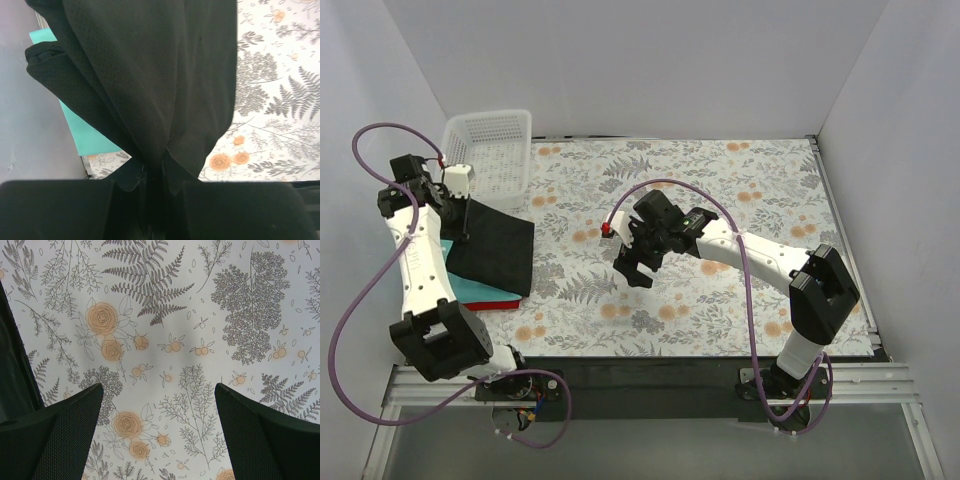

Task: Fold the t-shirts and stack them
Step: Neatly place the folded tshirt to the corner

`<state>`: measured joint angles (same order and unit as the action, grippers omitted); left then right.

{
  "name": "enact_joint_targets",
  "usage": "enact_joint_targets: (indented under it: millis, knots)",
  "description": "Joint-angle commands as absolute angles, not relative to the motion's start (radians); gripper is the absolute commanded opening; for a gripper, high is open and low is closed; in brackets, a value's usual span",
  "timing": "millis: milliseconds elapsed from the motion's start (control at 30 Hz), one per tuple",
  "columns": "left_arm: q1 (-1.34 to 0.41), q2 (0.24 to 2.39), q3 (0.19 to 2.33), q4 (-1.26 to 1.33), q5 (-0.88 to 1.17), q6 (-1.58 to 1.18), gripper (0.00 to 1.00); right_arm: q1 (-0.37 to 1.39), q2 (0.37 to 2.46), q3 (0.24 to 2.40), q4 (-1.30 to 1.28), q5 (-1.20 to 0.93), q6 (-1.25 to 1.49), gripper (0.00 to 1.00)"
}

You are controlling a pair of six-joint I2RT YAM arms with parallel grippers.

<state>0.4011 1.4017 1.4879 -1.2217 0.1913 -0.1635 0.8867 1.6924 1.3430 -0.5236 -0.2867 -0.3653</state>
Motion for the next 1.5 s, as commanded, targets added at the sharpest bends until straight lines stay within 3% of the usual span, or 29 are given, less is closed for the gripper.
enact_joint_targets:
  millis: [0, 500, 1467]
  knots:
    - [0.429, 1.422, 1.473, -1.154, 0.207, -0.094, 0.0, 0.89, 1.678, 1.361, -0.531, -0.29, -0.357, 0.98]
    - [0.557, 1.525, 1.335, -0.951, 0.19, 0.086, 0.0, 0.89, 1.72, 1.387, -0.572, -0.281, -0.357, 0.98]
    - [0.655, 1.608, 1.203, -0.723, 0.13, 0.176, 0.0, 0.891, 1.761, 1.419, -0.609, -0.276, -0.356, 0.98]
